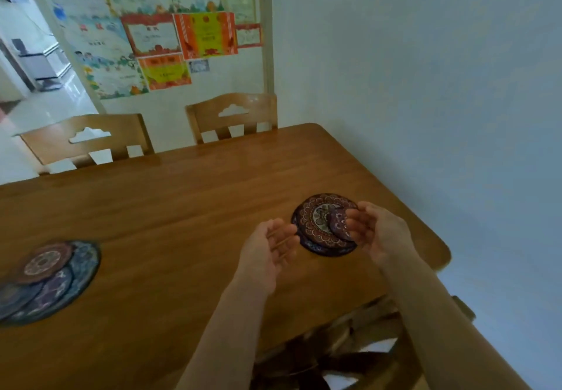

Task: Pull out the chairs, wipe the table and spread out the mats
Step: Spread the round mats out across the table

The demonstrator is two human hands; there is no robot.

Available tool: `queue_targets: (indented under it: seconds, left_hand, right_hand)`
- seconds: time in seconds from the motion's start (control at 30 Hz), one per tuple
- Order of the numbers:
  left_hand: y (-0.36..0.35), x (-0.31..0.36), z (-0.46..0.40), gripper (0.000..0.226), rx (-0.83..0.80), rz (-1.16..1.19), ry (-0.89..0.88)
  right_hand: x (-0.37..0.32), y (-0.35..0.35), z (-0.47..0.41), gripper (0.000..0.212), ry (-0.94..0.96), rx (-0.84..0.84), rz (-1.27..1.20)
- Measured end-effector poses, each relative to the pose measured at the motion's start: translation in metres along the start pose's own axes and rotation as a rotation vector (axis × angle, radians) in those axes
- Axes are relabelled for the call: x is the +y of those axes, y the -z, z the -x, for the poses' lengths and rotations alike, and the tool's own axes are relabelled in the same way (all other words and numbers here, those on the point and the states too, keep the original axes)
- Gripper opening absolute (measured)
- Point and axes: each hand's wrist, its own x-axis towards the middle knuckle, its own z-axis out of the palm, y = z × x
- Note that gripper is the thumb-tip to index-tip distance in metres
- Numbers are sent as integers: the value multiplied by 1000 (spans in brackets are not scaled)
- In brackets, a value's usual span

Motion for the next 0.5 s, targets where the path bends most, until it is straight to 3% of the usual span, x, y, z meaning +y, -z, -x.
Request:
queue_targets:
  seconds: [0.33, 0.5]
  left_hand:
    - [-43, -24, -108, 31, 80, -27, 226]
    - [-60, -31, -148, 37, 175, -77, 252]
  right_hand:
    - [25, 20, -123, 12, -162, 143, 226]
    - [41, 36, -191, 25, -123, 228, 403]
